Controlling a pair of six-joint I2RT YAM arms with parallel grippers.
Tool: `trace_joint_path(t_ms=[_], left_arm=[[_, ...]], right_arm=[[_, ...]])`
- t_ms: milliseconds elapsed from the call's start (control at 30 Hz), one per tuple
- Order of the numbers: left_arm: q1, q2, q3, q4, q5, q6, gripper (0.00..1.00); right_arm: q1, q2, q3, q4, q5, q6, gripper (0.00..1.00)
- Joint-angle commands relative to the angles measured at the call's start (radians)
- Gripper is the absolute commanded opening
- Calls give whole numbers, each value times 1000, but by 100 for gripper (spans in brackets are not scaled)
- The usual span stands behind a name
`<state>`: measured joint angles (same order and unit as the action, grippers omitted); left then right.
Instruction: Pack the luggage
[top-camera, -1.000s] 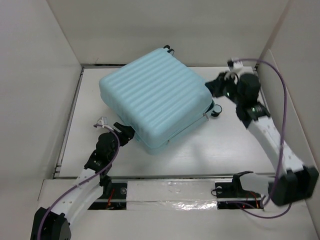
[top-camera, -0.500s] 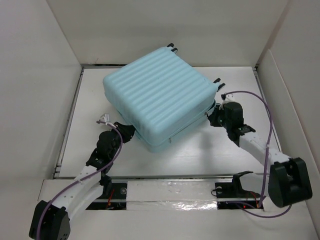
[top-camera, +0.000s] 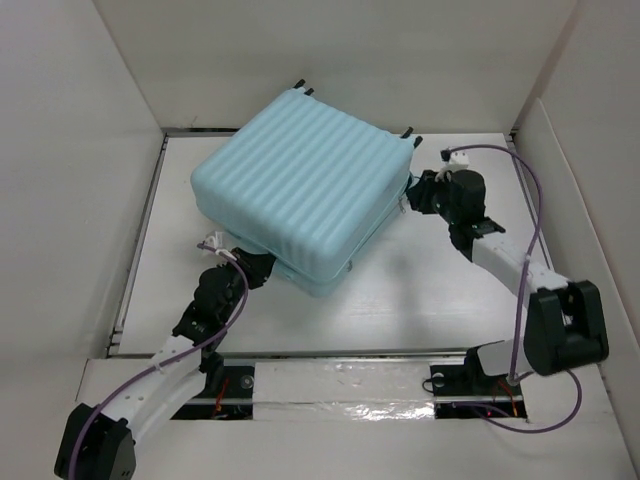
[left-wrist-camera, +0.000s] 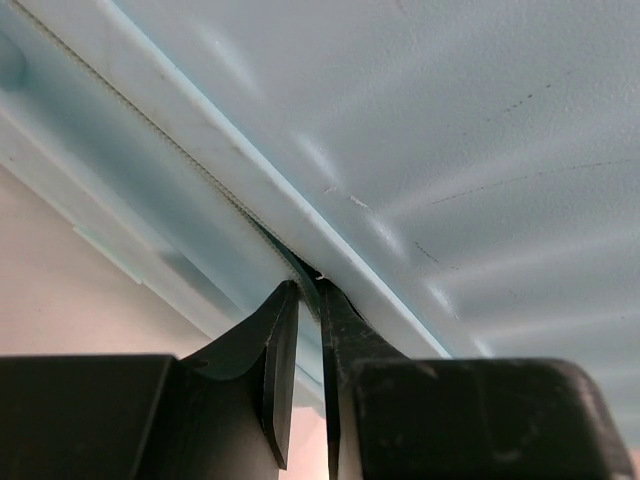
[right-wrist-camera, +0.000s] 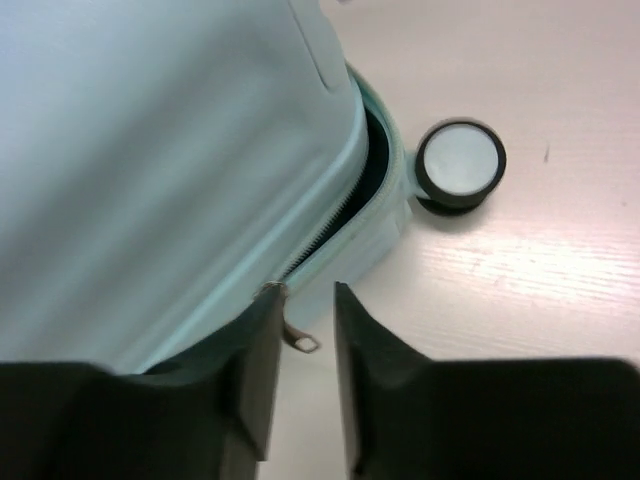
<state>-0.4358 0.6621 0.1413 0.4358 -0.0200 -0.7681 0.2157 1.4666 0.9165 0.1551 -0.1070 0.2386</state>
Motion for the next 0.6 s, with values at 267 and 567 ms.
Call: trace_joint_path(t_ms=[267, 567], left_arm=[[-55, -42, 33, -232, -18, 64, 7], [-55, -234, 73, -480, -119, -5, 39]], right_arm=[[193, -459, -631, 425, -261, 44, 0], [413, -525, -642, 458, -152, -81, 44]])
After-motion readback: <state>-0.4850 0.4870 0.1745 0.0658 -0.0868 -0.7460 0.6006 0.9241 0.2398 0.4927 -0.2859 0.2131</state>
